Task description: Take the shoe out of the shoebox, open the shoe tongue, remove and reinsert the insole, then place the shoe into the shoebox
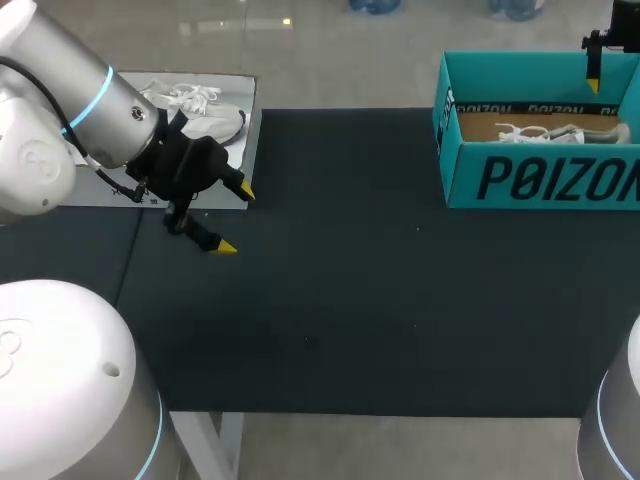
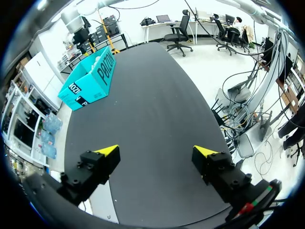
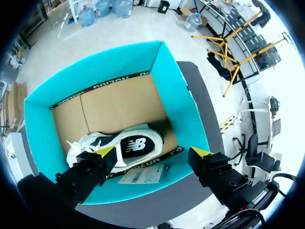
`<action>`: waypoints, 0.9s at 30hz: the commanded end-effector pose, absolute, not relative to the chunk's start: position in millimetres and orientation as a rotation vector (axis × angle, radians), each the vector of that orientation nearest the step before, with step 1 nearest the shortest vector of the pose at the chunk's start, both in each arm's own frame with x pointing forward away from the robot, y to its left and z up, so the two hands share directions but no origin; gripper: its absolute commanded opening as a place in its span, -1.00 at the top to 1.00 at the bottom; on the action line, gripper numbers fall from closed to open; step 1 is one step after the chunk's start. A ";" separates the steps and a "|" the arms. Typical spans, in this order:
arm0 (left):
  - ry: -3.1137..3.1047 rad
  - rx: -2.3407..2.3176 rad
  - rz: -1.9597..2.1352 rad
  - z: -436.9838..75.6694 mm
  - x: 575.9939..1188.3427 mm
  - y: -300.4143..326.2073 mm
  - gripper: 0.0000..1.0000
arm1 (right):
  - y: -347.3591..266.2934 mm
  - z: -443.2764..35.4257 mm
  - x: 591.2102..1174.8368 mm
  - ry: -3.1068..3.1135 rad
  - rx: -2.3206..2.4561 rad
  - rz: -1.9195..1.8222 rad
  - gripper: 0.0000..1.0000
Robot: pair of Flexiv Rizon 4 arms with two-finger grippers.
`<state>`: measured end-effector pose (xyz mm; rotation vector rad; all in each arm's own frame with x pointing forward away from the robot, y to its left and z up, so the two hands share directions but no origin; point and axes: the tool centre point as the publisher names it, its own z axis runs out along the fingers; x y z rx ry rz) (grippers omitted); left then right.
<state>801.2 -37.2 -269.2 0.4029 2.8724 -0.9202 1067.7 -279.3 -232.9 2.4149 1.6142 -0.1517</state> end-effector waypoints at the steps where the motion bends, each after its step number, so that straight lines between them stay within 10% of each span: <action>1: 2.875 0.404 -0.917 -269.2 801.9 -37.8 -1.00 | -261.1 -203.7 1051.5 1.640 2.396 -0.156 -1.00; 12: 2.875 0.404 -0.917 -269.2 801.9 -37.8 -1.00 | -261.1 -203.7 1051.5 1.640 2.396 -0.156 -1.00; 27: 2.175 1.541 -0.381 -228.1 939.6 26.6 -1.00 | -261.1 -203.7 1051.5 1.640 2.396 -0.156 -1.00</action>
